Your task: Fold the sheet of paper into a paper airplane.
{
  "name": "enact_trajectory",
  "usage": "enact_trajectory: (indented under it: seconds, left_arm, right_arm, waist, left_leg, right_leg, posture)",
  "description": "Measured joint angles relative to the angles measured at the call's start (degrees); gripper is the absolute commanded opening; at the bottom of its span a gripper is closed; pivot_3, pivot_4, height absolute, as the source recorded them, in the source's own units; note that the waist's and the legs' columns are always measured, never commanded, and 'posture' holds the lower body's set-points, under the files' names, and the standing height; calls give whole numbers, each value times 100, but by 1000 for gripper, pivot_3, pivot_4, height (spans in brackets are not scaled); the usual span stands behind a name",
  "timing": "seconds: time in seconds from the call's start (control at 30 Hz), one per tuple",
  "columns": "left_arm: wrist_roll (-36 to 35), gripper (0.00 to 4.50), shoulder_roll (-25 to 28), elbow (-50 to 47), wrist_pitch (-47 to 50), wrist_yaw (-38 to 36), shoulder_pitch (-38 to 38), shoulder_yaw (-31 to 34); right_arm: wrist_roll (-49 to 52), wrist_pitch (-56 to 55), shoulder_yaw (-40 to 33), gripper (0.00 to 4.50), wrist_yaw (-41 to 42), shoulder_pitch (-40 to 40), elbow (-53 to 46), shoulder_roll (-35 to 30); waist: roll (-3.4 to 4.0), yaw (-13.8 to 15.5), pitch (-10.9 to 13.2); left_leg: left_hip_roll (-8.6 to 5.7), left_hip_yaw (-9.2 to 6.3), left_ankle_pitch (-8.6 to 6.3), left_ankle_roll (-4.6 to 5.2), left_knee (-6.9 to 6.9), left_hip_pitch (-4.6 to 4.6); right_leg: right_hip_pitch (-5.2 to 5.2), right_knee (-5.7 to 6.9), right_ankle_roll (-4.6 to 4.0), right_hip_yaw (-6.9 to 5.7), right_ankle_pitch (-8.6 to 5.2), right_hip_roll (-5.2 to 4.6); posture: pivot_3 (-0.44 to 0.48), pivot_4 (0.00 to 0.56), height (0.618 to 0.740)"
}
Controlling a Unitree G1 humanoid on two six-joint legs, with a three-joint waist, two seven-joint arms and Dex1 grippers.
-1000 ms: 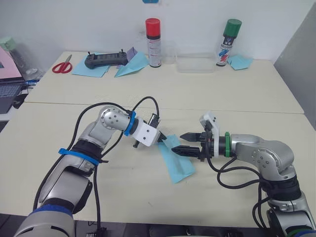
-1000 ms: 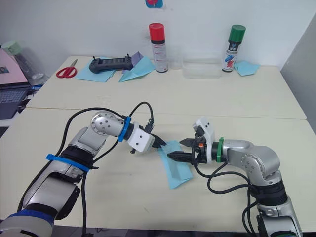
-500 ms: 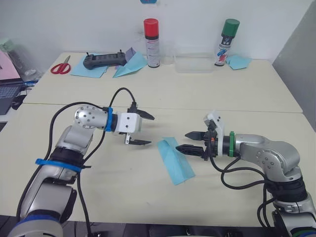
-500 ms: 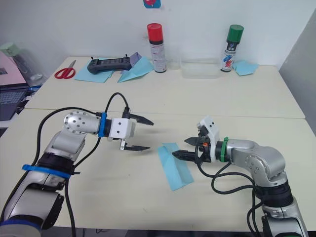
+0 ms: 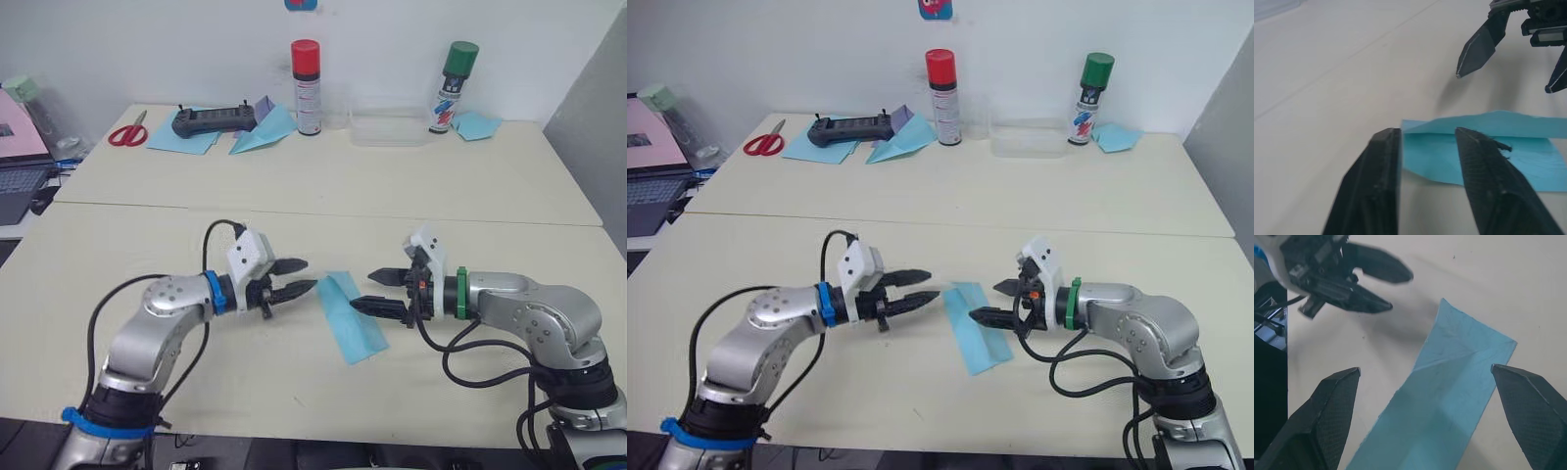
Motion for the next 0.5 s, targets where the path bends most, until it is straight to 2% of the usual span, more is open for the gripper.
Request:
enact_trajectory:
  seconds: [0.07, 0.1, 0.3, 0.5]
  left_arm:
    - [143, 216, -109, 5, -19, 99, 117, -235]
    - [180, 20, -158, 12, -28, 152, 128, -320]
    - [558, 20, -720, 502, -154, 387, -110, -927]
    - [924, 20, -724, 881, -209, 383, -291, -1388]
  right_arm:
    - [-19, -15, 82, 4500, 2, 0, 0, -44]
    - [-42, -41, 148, 4500, 5, 0, 0, -69]
    - [-192, -181, 415, 4500, -1, 11, -30, -82]
    - [-279, -231, 509, 4500, -98, 24, -41, -30]
  waist:
    - [0, 2, 0]
    - [0, 3, 0]
    - [0, 13, 0]
    - [2, 11, -3]
  left_leg:
    - [-1, 0, 0, 0, 0, 0]
    - [-1, 0, 0, 0, 1, 0]
    - [-4, 3, 0, 0, 4, -1]
    - [-3, 3, 0, 0, 4, 3]
  right_leg:
    - [0, 0, -1, 0, 1, 0]
    - [0, -1, 0, 0, 0, 0]
    - [2, -6, 1, 4, 0, 0]
    - [6, -4, 1, 5, 0, 0]
  posture:
    - [0, 150, 740]
    - [0, 150, 740]
    - [0, 150, 740]
    - [0, 150, 740]
